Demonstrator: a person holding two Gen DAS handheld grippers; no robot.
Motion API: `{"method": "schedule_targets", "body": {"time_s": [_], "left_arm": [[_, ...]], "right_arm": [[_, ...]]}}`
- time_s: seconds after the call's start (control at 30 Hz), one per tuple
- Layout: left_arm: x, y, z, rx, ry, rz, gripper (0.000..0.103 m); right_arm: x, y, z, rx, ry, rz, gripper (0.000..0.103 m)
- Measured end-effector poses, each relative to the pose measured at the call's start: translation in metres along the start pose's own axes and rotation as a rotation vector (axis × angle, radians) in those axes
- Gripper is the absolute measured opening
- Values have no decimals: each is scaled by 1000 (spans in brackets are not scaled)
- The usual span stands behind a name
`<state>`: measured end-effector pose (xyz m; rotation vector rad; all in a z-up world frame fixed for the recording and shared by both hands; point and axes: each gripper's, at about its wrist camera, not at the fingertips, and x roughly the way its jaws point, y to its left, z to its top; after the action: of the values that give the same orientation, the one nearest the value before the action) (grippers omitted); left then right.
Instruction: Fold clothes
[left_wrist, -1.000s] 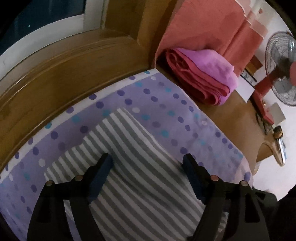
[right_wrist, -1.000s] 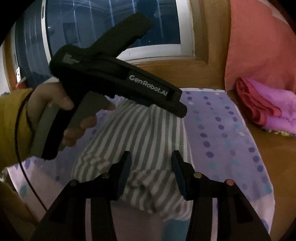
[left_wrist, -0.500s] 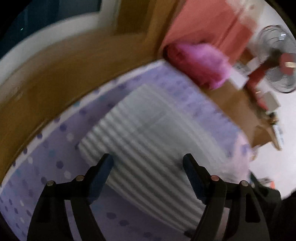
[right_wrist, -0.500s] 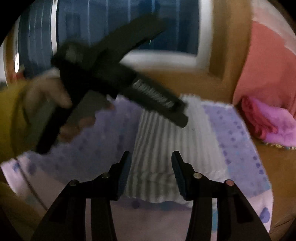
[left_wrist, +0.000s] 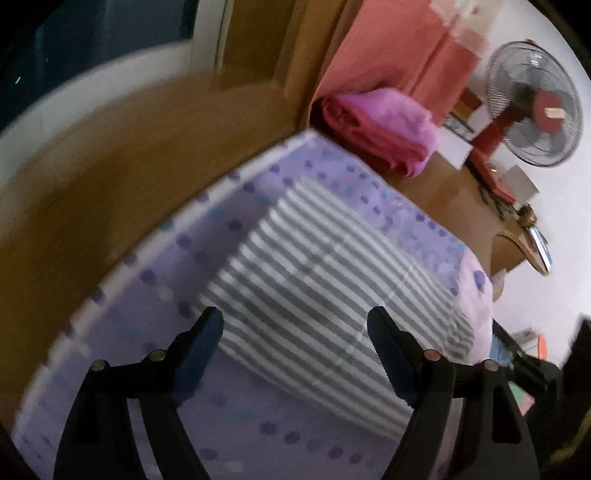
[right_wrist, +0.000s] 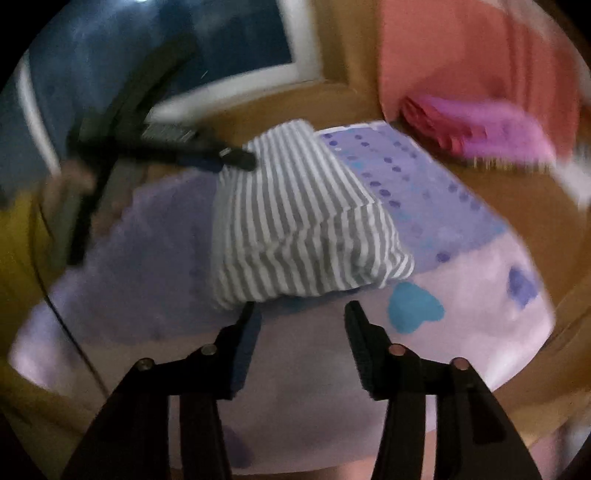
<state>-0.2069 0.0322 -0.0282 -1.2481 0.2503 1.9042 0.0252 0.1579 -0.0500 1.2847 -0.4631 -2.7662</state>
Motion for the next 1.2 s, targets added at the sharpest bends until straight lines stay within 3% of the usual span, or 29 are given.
{"method": "schedule_targets", "body": {"time_s": [0.07,0.2,0.37,0.5,0.6,0.67,0.8,0.93,1.1,1.2], "left_arm": [[-6,8,6,45,10,-23,82],[-4,23,16,116,33,-40,82],[21,30,21,122,92,-152,82],[46,23,17,115,154,-231,83],[51,31,18,40,143,-292,84],[50,36,16,15,137,-317,78],[40,42,9,-36,118,-362,59],[-1,44,-8,-113,45,-393,52],[-83,51,-63,-216,-87,-315,52],[-127,62,-106,-338,-152,-220,52]], "right_arm": [[4,-13,6,151,-4,87,76],[24,-27,13,397,20,192,76],[55,-28,20,526,45,236,76],[64,-19,29,484,25,196,76],[70,-18,36,461,6,178,73],[72,-20,39,442,-5,162,58],[74,-23,44,371,7,204,44],[60,-11,57,229,31,308,39],[44,8,73,43,62,436,38],[47,50,79,-97,115,534,38]]}}
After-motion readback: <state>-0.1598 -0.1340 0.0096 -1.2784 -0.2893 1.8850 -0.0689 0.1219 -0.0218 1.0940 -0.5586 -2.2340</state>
